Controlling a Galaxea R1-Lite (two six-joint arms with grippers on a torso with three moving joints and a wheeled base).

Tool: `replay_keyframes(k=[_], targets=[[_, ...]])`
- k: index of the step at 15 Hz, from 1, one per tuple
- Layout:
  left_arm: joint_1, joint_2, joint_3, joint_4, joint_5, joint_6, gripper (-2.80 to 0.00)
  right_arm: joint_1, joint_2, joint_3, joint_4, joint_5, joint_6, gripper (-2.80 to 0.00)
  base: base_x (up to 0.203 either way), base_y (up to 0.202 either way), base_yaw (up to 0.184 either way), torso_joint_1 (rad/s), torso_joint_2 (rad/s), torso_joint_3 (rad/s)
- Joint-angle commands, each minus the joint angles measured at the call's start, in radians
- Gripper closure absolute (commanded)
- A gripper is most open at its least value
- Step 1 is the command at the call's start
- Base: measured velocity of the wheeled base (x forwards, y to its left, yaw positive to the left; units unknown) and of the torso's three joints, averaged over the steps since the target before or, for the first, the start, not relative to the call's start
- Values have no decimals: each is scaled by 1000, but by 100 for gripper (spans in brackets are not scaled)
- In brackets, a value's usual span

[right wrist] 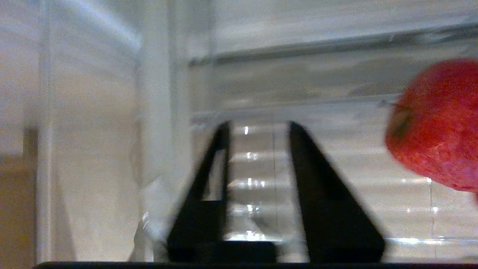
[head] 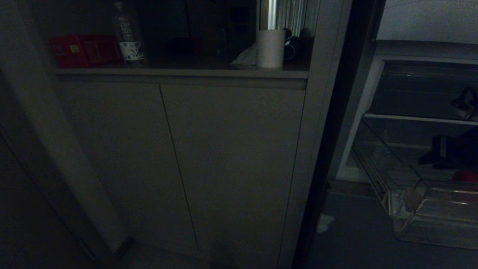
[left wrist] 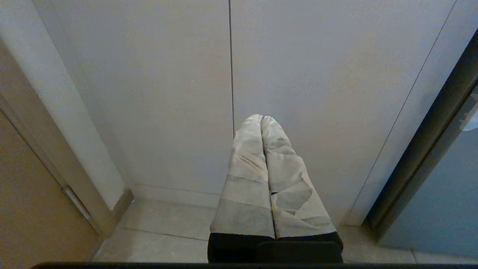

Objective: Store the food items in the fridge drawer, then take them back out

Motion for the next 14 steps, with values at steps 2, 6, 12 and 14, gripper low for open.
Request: replay_keyframes(k=[2, 6, 12, 14], targets=[[1, 0, 0, 0, 0, 0, 0, -30, 46, -39, -4, -48, -2, -280, 0, 0, 0, 0, 0, 0], [1, 1, 0, -1, 0, 0, 0, -82, 108, -103, -16, -150, -43, -280, 0, 0, 0, 0, 0, 0], [1, 1, 0, 0, 1, 0, 0, -133, 142, -113, -21, -213, -54, -280, 0, 0, 0, 0, 0, 0], [1, 0, 0, 0, 0, 0, 0, -155, 149, -112, -23, -214, -54, -280, 0, 0, 0, 0, 0, 0]])
